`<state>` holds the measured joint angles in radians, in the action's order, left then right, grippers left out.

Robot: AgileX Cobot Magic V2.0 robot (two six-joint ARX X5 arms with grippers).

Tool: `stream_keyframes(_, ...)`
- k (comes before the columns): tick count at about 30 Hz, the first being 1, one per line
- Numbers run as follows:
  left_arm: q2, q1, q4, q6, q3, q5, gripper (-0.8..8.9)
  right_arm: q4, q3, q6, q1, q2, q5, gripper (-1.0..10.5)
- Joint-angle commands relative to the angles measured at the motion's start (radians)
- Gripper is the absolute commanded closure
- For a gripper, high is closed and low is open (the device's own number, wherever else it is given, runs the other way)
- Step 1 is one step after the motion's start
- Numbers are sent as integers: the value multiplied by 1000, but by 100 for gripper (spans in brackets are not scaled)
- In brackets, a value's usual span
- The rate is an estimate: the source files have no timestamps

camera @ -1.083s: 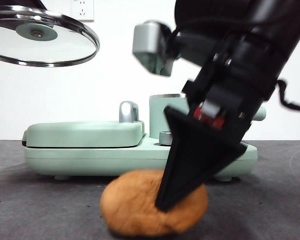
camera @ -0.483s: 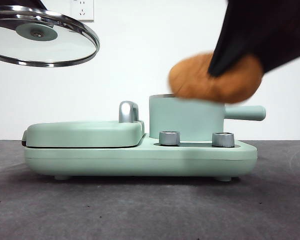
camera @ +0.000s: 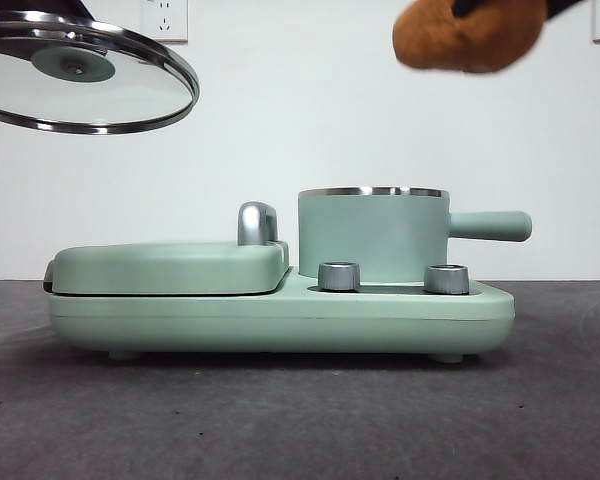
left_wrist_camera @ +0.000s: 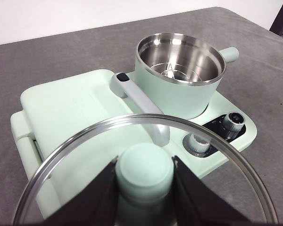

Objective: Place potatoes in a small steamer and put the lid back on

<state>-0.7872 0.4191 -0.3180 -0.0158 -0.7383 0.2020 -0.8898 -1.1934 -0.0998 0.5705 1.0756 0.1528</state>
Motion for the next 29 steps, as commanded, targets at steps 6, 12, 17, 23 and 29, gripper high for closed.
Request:
stream_keyframes(6,-2,4,27,-4,-13,-1,804,2,-220,100,-82,219,3,738)
stream_keyframes(12,-2,4,27,-4,-13,-1,804,6,-355,154,-127,411,4,738)
stream_keyframes(17,-2,4,27,-5,-13,-1,804,28,-431,190,-140,543,4,738)
stream_keyframes(23,-2,4,27,-24,-13,-1,804,87,-477,199,-151,671,3,738)
stream_keyframes(29,-2,4,27,-27,-13,-1,804,126,-477,198,-163,745,2,738)
